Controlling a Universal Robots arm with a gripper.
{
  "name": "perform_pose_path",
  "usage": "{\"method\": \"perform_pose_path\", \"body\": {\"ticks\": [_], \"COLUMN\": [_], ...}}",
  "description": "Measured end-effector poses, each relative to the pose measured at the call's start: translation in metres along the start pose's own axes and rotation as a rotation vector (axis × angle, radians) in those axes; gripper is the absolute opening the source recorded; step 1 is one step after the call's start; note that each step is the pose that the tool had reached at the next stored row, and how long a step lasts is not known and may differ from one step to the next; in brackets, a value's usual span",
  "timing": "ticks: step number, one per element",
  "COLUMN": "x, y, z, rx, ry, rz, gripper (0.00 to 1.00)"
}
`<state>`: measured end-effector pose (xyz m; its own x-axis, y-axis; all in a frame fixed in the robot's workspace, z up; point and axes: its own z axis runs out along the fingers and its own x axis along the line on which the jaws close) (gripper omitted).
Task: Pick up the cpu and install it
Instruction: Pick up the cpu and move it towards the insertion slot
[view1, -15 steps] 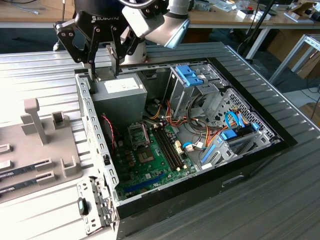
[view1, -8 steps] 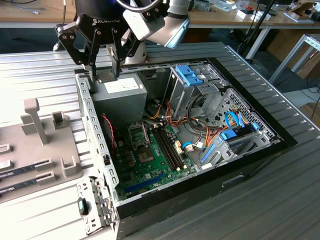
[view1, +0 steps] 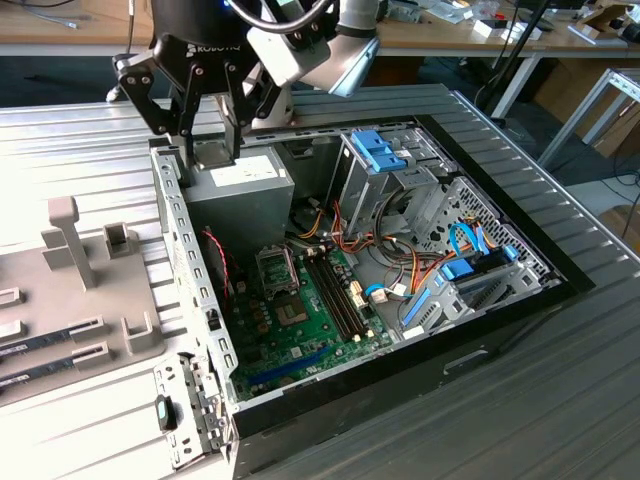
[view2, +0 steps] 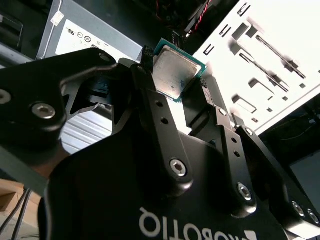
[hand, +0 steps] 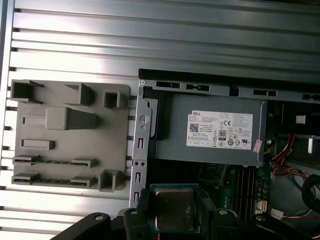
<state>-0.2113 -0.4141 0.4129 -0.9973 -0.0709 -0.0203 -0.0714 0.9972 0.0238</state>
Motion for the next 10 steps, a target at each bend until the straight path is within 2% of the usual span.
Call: {"method": "perform_pose_path", "body": {"ticks": [10], "x": [-0.0003], "y": [-0.0044], "z": [0.0048], "rx": [0.0], "ry": [-0.0001], "rz": [0.0], "gripper": [0.47]}}
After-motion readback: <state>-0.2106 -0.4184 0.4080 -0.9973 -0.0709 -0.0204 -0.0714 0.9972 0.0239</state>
